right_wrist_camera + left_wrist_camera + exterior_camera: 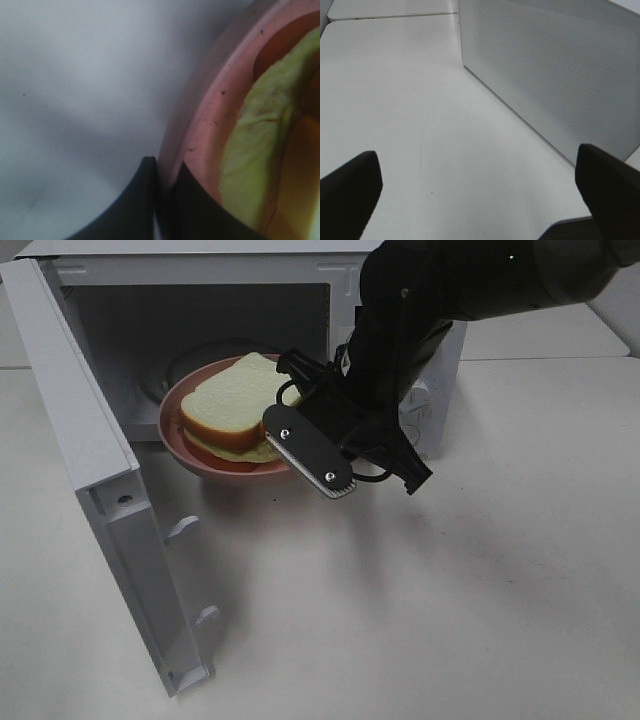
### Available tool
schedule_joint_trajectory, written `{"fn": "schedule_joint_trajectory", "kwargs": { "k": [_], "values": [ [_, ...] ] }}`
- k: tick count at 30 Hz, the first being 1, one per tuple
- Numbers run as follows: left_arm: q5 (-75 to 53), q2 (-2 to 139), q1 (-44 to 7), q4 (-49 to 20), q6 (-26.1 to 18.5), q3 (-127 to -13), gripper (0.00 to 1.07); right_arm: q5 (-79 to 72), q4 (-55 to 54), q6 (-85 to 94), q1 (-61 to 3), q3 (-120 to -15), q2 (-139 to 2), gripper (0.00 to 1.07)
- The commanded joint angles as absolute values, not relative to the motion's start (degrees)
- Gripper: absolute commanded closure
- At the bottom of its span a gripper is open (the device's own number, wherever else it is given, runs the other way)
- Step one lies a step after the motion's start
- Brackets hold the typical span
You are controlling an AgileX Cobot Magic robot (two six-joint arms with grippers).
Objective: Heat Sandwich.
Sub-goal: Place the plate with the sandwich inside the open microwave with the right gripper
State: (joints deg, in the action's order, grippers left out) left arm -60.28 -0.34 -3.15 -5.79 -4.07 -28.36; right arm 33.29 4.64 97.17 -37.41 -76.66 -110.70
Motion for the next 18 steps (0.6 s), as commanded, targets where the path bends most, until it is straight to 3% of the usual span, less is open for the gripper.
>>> {"fn": "schedule_joint_trajectory", "kwargs": {
  "k": [1,18],
  "values": [
    [-59.42,-1.72,-3.27,-6.13,-3.95,-28.25,0.03,34.15,5.39,95.17,-37.76,-79.98,-111.78,1.07],
    [-59.42,-1.72,-3.27,-6.13,-3.95,-28.25,0.03,38.56,8.59,88.06,-38.16,-92.59,-119.00,1.05]
  ]
}}
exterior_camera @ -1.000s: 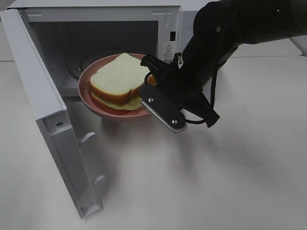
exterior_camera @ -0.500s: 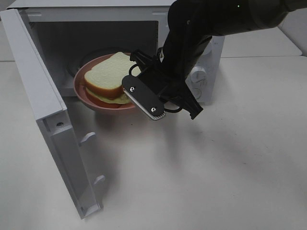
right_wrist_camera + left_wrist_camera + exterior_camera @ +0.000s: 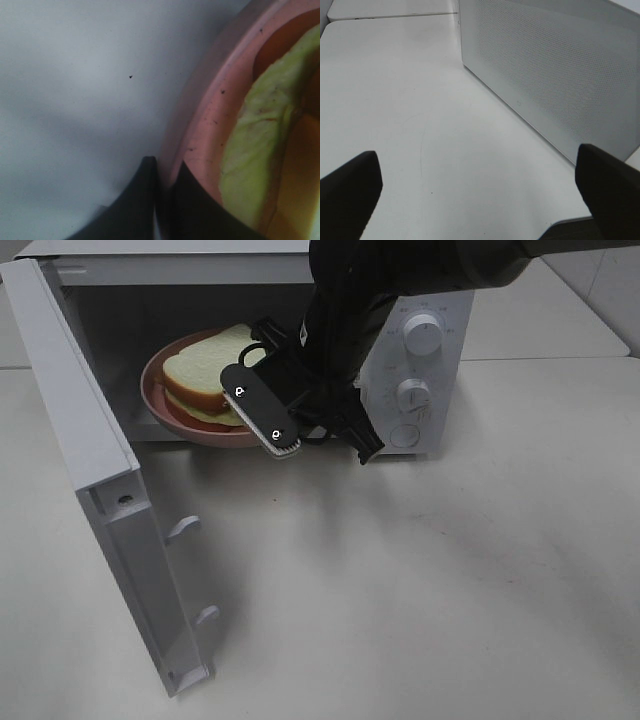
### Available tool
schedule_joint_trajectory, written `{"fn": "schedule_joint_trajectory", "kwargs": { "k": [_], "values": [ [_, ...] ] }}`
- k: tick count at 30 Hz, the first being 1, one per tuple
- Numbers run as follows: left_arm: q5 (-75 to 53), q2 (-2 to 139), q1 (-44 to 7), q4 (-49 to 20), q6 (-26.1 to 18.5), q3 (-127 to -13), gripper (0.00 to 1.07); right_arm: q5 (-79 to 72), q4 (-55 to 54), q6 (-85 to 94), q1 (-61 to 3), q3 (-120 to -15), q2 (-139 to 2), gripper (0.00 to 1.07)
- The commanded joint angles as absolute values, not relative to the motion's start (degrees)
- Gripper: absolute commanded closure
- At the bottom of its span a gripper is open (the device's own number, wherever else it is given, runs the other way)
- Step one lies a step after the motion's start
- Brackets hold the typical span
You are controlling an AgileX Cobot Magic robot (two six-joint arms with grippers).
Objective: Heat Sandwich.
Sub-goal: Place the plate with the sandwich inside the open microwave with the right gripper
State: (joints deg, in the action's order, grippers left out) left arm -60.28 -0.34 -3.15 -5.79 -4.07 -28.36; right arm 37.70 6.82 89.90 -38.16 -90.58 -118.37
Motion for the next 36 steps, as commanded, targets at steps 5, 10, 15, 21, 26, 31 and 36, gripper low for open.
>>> {"fn": "schedule_joint_trajectory", "kwargs": {
  "k": [5,10,15,21,26,31,36],
  "values": [
    [-59.42,-1.72,-3.27,-6.13,-3.95,-28.25,0.03,39.19,8.94,86.92,-38.16,-95.57,-121.07,1.05],
    [-59.42,-1.72,-3.27,-6.13,-3.95,-28.25,0.03,40.62,10.20,84.17,-38.16,-99.92,-123.70,1.05],
    [-59.42,-1.72,-3.27,-6.13,-3.95,-28.25,0.03,42.00,10.20,83.25,-38.16,-104.68,-126.34,1.05],
    [-59.42,-1.72,-3.27,-6.13,-3.95,-28.25,0.03,43.37,10.20,82.39,-38.16,-109.78,-129.60,1.05],
    [-59.42,-1.72,-3.27,-6.13,-3.95,-28.25,0.03,43.89,10.26,82.45,-38.16,-113.16,-131.84,1.05],
    [-59.42,-1.72,-3.27,-6.13,-3.95,-28.25,0.03,43.72,10.71,82.45,-38.16,-115.57,-133.50,1.05],
    [-59.42,-1.72,-3.27,-6.13,-3.95,-28.25,0.03,42.63,11.29,82.45,-38.16,-116.31,-134.42,1.07]
  ]
}}
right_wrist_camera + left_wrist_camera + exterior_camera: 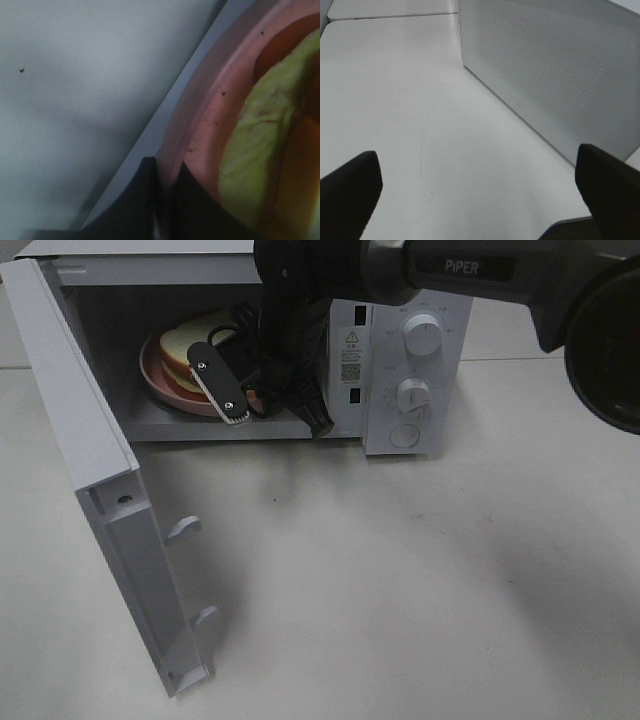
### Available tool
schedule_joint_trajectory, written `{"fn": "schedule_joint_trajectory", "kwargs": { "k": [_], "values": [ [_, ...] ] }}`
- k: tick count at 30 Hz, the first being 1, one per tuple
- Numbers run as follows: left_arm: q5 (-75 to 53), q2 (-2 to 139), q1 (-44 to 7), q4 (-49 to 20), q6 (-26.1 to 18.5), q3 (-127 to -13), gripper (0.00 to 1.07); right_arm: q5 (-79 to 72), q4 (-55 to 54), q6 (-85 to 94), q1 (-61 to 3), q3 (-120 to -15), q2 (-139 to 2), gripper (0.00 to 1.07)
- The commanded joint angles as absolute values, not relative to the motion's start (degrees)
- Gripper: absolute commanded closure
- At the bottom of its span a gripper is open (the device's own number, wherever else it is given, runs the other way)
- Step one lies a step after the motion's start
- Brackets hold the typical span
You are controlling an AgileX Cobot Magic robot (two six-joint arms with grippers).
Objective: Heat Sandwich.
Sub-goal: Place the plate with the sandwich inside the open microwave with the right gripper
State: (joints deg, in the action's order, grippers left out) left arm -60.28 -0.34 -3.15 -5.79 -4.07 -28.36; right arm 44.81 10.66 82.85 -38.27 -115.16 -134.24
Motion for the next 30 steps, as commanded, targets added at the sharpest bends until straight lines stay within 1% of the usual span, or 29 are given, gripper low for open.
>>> {"fn": "schedule_joint_trajectory", "kwargs": {
  "k": [1,10,15,18,19,20,21,23,24,25,26,28,29,30],
  "values": [
    [-59.42,-1.72,-3.27,-6.13,-3.95,-28.25,0.03,42.28,11.29,82.45,-38.04,-116.31,-134.53,1.07],
    [-59.42,-1.72,-3.27,-6.13,-3.95,-28.25,0.03,39.76,11.52,82.05,-37.93,-116.83,-136.02,1.06],
    [-59.42,-1.72,-3.27,-6.13,-3.95,-28.25,0.03,39.42,11.52,81.99,-37.47,-116.83,-136.71,1.01],
    [-59.42,-1.72,-3.27,-6.13,-3.95,-28.25,0.03,38.39,11.52,81.99,-37.47,-116.83,-136.88,0.94],
    [-59.42,-1.72,-3.27,-6.13,-3.95,-28.25,0.03,38.39,11.52,81.99,-37.47,-116.83,-136.88,0.94],
    [-59.42,-1.72,-3.27,-6.13,-3.95,-28.25,0.03,38.39,11.52,81.99,-37.47,-116.83,-136.88,0.92],
    [-59.42,-1.72,-3.27,-6.13,-3.95,-28.25,0.03,38.33,11.52,81.93,-37.41,-116.83,-136.88,0.86],
    [-59.42,-1.72,-3.27,-6.13,-3.95,-28.25,0.03,38.45,11.23,80.73,-37.41,-116.83,-136.88,0.78],
    [-59.42,-1.72,-3.27,-6.13,-3.95,-28.25,0.03,38.45,11.23,80.73,-37.41,-116.83,-136.88,0.78],
    [-59.42,-1.72,-3.27,-6.13,-3.95,-28.25,0.03,38.45,11.23,79.93,-37.36,-116.83,-136.88,0.74],
    [-59.42,-1.72,-3.27,-6.13,-3.95,-28.25,0.03,38.45,11.23,78.21,-37.36,-116.83,-136.88,0.65],
    [-59.42,-1.72,-3.27,-6.13,-3.95,-28.25,0.03,38.45,11.23,76.60,-37.36,-116.83,-136.88,0.58],
    [-59.42,-1.72,-3.27,-6.13,-3.95,-28.25,0.03,38.45,11.23,76.60,-37.36,-116.83,-136.88,0.58],
    [-59.42,-1.72,-3.27,-6.13,-3.95,-28.25,0.03,38.50,11.17,75.34,-37.36,-116.83,-136.88,0.52]
  ]
}}
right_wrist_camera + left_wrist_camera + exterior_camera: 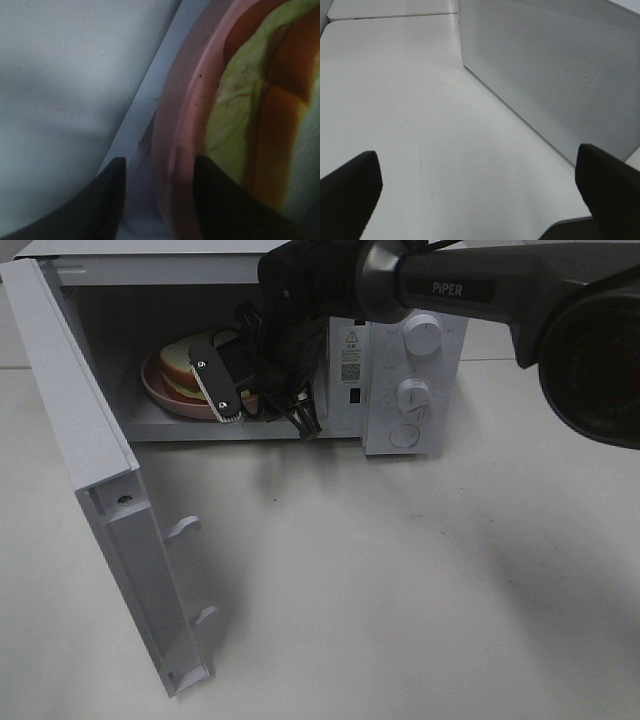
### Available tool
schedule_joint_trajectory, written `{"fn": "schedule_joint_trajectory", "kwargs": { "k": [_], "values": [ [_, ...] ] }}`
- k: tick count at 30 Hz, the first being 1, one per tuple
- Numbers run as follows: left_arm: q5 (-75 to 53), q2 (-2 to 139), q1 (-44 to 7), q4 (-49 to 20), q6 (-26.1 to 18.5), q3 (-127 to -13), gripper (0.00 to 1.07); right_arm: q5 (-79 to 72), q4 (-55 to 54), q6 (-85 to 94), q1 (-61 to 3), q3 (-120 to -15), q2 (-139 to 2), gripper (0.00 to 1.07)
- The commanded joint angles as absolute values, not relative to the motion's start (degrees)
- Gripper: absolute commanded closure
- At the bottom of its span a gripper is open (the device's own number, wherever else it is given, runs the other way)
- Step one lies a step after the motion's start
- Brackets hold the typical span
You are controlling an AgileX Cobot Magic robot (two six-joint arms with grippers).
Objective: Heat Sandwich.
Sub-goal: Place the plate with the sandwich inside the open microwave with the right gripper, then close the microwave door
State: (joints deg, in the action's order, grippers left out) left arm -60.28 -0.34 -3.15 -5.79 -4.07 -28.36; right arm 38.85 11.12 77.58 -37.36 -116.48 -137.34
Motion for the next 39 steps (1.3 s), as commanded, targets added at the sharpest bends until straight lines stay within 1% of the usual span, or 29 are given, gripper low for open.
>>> {"fn": "schedule_joint_trajectory", "kwargs": {
  "k": [1,2,3,7,8,10,12,14,16,21,25,26,30,39],
  "values": [
    [-59.42,-1.72,-3.27,-6.13,-3.95,-28.25,0.03,38.50,11.17,75.06,-37.36,-116.83,-136.77,0.50],
    [-59.42,-1.72,-3.27,-6.13,-3.95,-28.25,0.03,38.33,11.06,74.71,-37.36,-116.77,-136.71,0.48],
    [-59.42,-1.72,-3.27,-6.13,-3.95,-28.25,0.03,38.33,11.06,74.71,-37.36,-116.77,-136.71,0.48],
    [-59.42,-1.72,-3.27,-6.13,-3.95,-28.25,0.03,37.30,11.06,74.66,-37.36,-115.74,-135.91,0.39],
    [-59.42,-1.72,-3.27,-6.13,-3.95,-28.25,0.03,37.30,11.06,74.66,-37.36,-115.74,-135.91,0.39],
    [-59.42,-1.72,-3.27,-6.13,-3.95,-28.25,0.03,33.58,10.43,74.48,-37.36,-113.04,-134.30,0.35],
    [-59.42,-1.72,-3.27,-6.13,-3.95,-28.25,0.03,32.66,9.74,74.48,-37.36,-112.07,-133.73,0.33],
    [-59.42,-1.72,-3.27,-6.13,-3.95,-28.25,0.03,28.82,7.10,74.48,-37.36,-108.17,-131.61,0.28],
    [-59.42,-1.72,-3.27,-6.13,-3.95,-28.25,0.03,27.10,6.59,73.91,-37.36,-106.05,-130.41,0.27],
    [-59.42,-1.72,-3.27,-6.13,-3.95,-28.25,0.03,24.47,6.76,71.10,-37.36,-101.81,-127.77,0.26],
    [-59.42,-1.72,-3.27,-6.13,-3.95,-28.25,0.03,21.43,7.28,69.73,-37.41,-95.57,-124.45,0.26],
    [-59.42,-1.72,-3.27,-6.13,-3.95,-28.25,0.03,21.43,7.28,69.73,-37.41,-95.57,-124.45,0.26],
    [-59.42,-1.72,-3.27,-6.13,-3.95,-28.25,0.03,21.03,8.31,69.56,-37.47,-88.69,-120.38,0.27],
    [-59.42,-1.72,-3.27,-6.13,-3.95,-28.25,0.03,20.00,8.31,66.35,-37.47,-79.81,-113.79,0.30]
  ]
}}
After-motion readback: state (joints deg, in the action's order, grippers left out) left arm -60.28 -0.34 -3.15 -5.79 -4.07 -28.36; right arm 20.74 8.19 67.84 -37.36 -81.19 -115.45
